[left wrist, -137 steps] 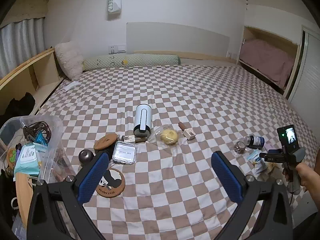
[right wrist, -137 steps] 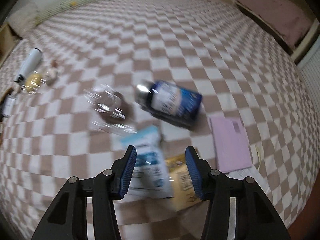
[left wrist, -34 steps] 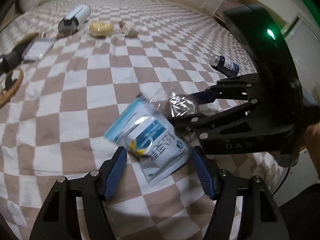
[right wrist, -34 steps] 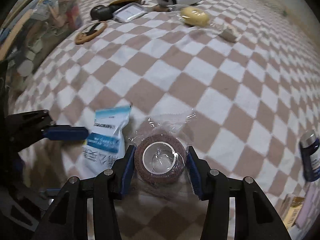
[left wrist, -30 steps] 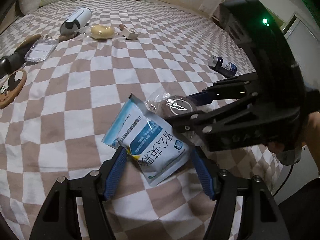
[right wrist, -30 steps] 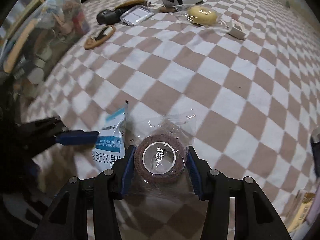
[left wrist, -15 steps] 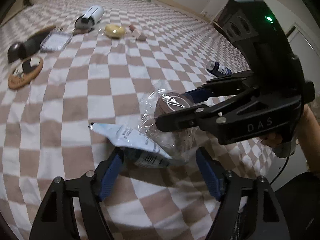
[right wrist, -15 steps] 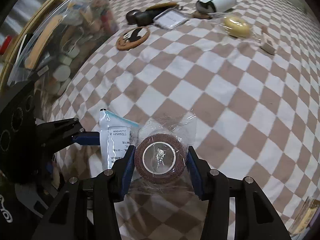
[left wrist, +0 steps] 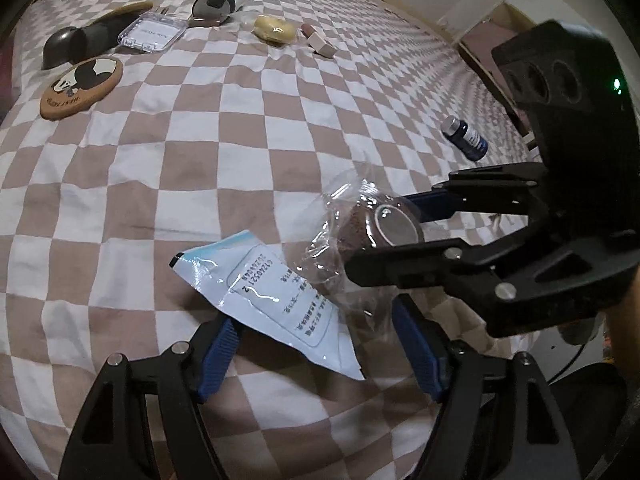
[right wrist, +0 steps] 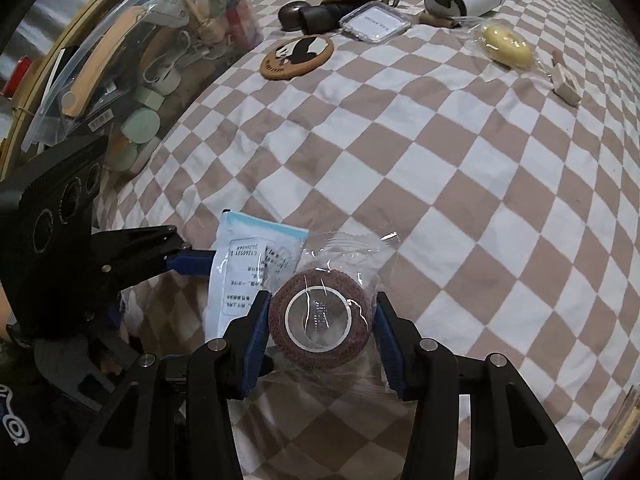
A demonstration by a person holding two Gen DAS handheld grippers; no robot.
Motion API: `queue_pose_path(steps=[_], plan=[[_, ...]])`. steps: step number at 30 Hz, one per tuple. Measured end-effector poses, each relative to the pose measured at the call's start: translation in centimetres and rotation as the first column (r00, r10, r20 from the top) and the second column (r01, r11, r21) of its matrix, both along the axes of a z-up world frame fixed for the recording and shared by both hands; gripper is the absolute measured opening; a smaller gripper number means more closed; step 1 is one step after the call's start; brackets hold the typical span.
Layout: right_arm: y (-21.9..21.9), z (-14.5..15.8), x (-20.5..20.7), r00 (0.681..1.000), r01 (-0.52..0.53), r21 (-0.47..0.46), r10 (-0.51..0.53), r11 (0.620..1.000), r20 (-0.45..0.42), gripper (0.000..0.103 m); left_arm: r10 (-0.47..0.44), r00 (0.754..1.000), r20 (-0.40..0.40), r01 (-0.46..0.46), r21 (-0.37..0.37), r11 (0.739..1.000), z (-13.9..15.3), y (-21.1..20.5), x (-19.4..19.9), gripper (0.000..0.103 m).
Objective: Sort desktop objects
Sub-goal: 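Grasp the blue-white sachet with the left tool while the right tool holds the tape roll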
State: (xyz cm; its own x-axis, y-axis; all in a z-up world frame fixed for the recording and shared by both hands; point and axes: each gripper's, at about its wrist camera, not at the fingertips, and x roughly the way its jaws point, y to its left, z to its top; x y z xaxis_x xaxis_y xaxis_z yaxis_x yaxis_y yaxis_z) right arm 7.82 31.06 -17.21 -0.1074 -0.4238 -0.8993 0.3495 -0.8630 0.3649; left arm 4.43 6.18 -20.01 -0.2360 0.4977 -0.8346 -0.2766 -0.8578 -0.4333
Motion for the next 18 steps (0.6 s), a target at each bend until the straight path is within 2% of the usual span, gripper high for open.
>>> queue_pose_path(steps=[4,11,13,14,16,18], plan=[[-0.5,-0.3,0.1,1.0,-0.01,0.039,0.01,0.999,0.0,0.05,0.003,1.0,0.013,-0.003,-0.007,1.0,-0.8,-0.1,-0.1,0.075],[0.2,-0.1,-0.4,0.999,0.041,0.102,-0.039,0.994,-0.022,0.05,0.001,1.0,-0.01,-0.001,-0.015,1.0,-0.8,0.0,-0.4,0.069],[0.9,0.2,-0.5,0.997,0.07,0.124,-0.065,0.99,-0.042,0.05,0.015,1.0,-0.007,-0.015,-0.017,1.0,-0.9,-0.3,-0.6,0.059],[1.3,0.4,-0.6,0.995,0.088,0.136,-0.081,0.987,-0.051,0.051,0.022,1.0,-0.001,-0.022,-0.018,1.0,-1.0,-0.5,-0.8,0.051],[2.2,0.7,-0.8,0.991,0.124,0.153,-0.115,0.98,-0.068,0.051,0.034,0.999,0.012,-0.034,-0.016,0.999,-1.2,-0.9,-1.1,0.049],[3.0,0.8,-0.9,0.985,0.165,0.171,-0.153,0.971,-0.082,0.051,0.038,0.999,0.02,-0.038,-0.006,0.999,-1.3,-1.2,-1.2,0.042]])
